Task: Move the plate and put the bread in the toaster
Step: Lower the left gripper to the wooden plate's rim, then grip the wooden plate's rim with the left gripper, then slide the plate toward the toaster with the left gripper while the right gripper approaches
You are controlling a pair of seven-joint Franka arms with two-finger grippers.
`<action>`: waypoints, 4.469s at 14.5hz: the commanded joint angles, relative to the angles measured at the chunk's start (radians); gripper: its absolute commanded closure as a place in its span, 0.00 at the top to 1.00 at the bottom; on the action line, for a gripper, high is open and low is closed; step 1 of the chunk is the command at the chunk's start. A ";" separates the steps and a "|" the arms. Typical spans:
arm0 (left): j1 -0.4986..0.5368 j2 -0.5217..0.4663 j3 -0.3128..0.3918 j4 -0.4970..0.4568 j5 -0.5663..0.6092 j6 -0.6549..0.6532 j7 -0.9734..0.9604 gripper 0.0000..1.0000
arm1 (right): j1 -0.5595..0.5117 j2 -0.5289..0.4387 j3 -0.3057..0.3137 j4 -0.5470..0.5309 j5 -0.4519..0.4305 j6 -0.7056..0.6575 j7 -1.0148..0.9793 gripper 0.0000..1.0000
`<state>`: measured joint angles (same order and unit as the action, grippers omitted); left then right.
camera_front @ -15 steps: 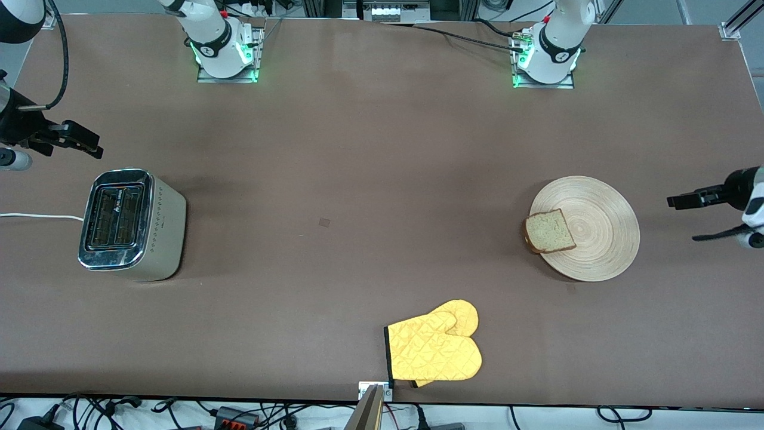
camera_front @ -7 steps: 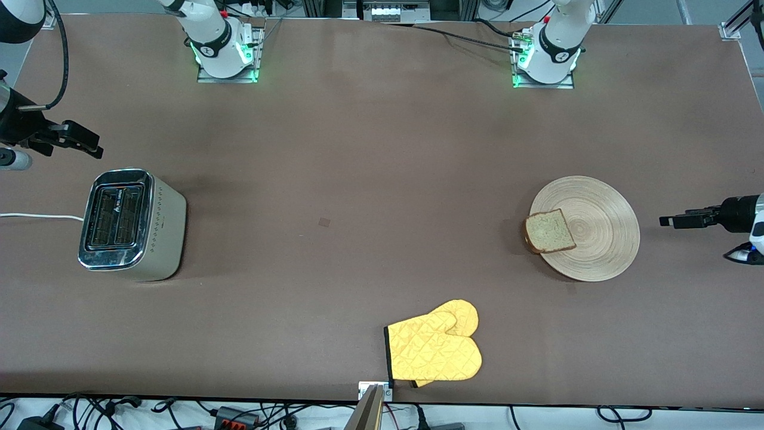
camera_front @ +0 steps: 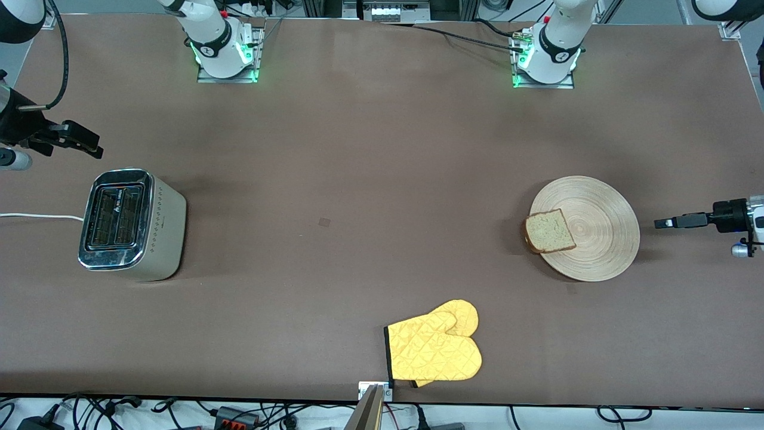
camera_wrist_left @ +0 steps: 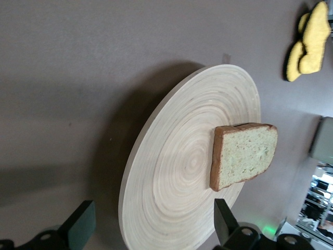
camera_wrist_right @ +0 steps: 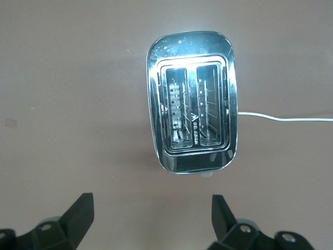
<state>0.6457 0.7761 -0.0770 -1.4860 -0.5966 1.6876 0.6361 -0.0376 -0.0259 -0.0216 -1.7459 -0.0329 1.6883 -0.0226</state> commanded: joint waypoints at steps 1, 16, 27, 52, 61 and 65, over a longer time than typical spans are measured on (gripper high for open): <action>0.028 0.069 -0.009 0.033 -0.098 -0.009 0.155 1.00 | -0.004 -0.012 0.002 -0.007 0.011 0.004 -0.016 1.00; 0.028 0.135 -0.009 0.033 -0.085 -0.065 0.280 0.68 | -0.001 -0.017 0.002 -0.011 0.013 0.001 -0.014 1.00; 0.029 0.158 -0.006 0.033 -0.083 -0.068 0.396 0.30 | 0.004 -0.020 0.009 -0.011 0.015 0.002 -0.011 1.00; -0.129 -0.038 -0.272 -0.264 -0.261 0.090 0.163 0.01 | 0.134 0.096 0.012 -0.009 0.015 0.025 0.001 1.00; -0.351 -0.003 -0.385 -0.361 -0.365 0.389 0.165 0.01 | 0.150 0.115 0.011 -0.012 0.016 0.060 0.001 1.00; -0.420 0.026 -0.385 -0.367 -0.442 0.495 0.177 0.01 | 0.175 0.178 0.011 -0.004 0.010 0.063 0.021 1.00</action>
<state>0.2391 0.8037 -0.4580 -1.8511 -0.9802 2.1693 0.7937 0.1114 0.1109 -0.0056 -1.7531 -0.0303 1.7396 -0.0205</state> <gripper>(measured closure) 0.912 0.000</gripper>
